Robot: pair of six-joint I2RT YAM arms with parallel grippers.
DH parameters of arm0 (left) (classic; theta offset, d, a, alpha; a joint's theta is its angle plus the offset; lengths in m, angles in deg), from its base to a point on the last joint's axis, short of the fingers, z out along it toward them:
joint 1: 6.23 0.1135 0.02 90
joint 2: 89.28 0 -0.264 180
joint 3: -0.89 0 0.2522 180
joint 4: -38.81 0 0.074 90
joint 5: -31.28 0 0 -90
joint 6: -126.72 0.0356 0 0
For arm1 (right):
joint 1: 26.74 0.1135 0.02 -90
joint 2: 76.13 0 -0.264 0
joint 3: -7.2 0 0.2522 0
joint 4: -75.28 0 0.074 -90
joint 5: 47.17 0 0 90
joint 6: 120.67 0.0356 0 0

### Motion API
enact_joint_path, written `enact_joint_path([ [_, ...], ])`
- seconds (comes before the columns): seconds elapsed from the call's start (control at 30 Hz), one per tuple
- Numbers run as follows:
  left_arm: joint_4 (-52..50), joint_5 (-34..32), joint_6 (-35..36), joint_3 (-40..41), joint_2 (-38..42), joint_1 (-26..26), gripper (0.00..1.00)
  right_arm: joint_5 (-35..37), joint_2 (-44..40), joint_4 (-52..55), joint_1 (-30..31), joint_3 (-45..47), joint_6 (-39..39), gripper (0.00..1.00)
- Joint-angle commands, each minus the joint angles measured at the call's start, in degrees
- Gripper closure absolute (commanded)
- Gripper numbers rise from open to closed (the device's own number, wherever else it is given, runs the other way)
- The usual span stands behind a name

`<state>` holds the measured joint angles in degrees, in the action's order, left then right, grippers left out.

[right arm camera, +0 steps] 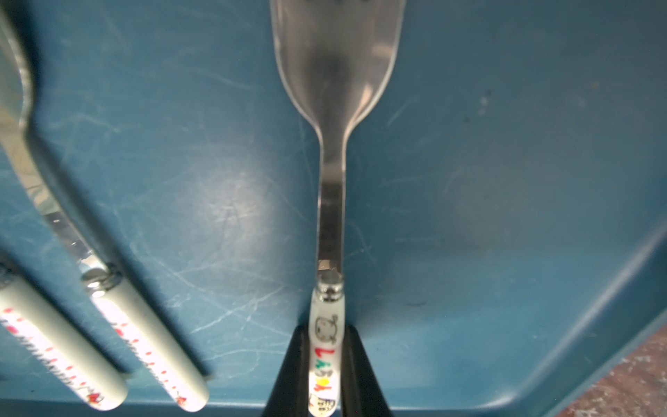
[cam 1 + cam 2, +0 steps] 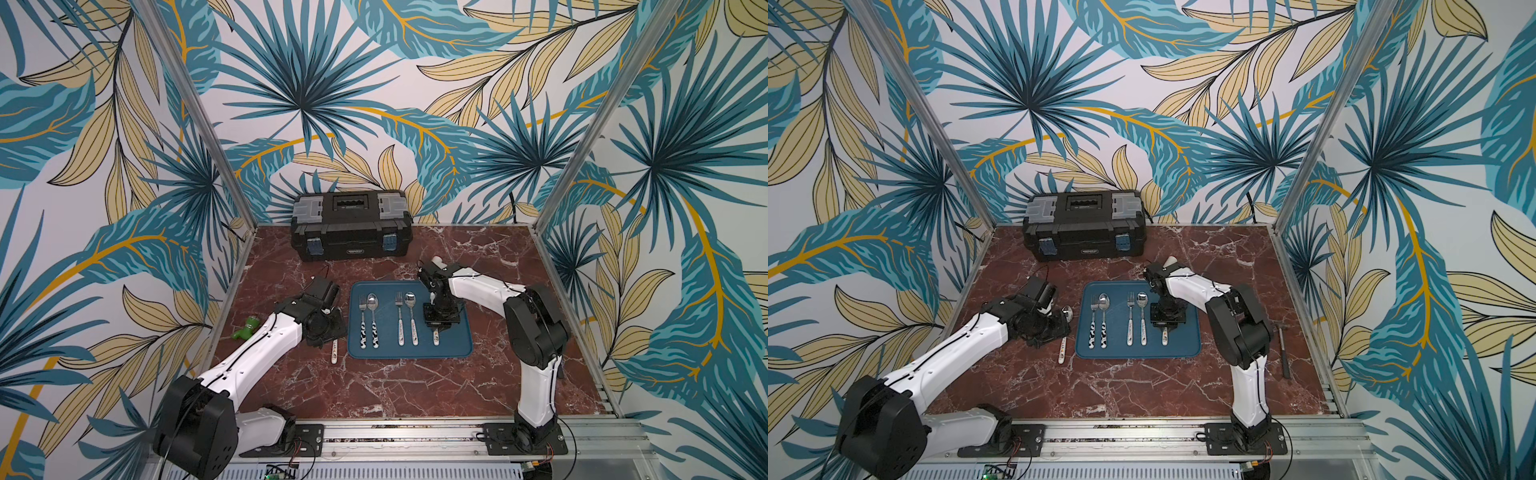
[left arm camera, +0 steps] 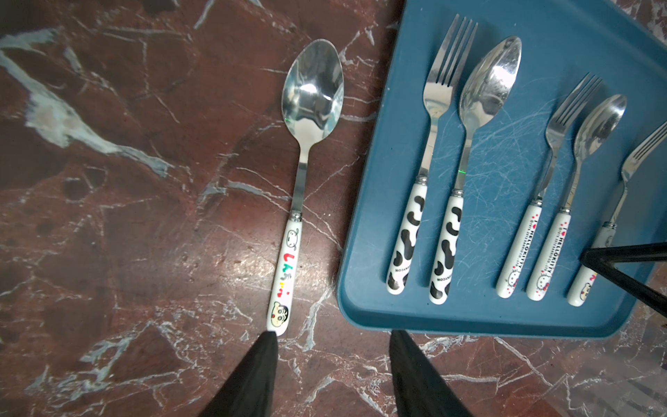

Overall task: Set the spoon and fork side by side
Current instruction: Place the fork on the tray.

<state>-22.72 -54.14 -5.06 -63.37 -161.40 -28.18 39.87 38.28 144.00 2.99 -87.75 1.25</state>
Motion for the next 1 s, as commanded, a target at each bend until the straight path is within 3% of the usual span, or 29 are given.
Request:
enact_joint_path([
  [0.0,0.75,0.15,0.73,-0.12,-0.56,0.29,0.45,0.32,1.82,-0.57,0.67,-0.12,-0.13,0.92],
  [0.17,0.76,0.24,0.73,0.05,-0.59,0.33,0.45,0.25,2.60,0.42,0.66,-1.01,-1.33,0.89],
  [0.4,0.85,0.72,1.18,0.03,-0.48,0.28,0.45,0.24,2.46,1.11,0.62,-0.99,-1.40,0.71],
  [0.57,0.86,0.91,1.17,0.23,-0.31,0.29,0.45,-0.46,1.70,0.61,0.61,-0.49,-1.16,0.65],
  [0.77,-0.18,-0.95,0.84,0.00,-1.10,0.33,0.45,-0.57,-2.67,0.18,0.63,-0.33,-0.25,0.62],
  [0.97,-1.56,-2.64,-1.11,-1.11,-7.39,0.76,0.46,-0.64,-10.87,-0.85,0.64,-0.91,0.67,0.54],
])
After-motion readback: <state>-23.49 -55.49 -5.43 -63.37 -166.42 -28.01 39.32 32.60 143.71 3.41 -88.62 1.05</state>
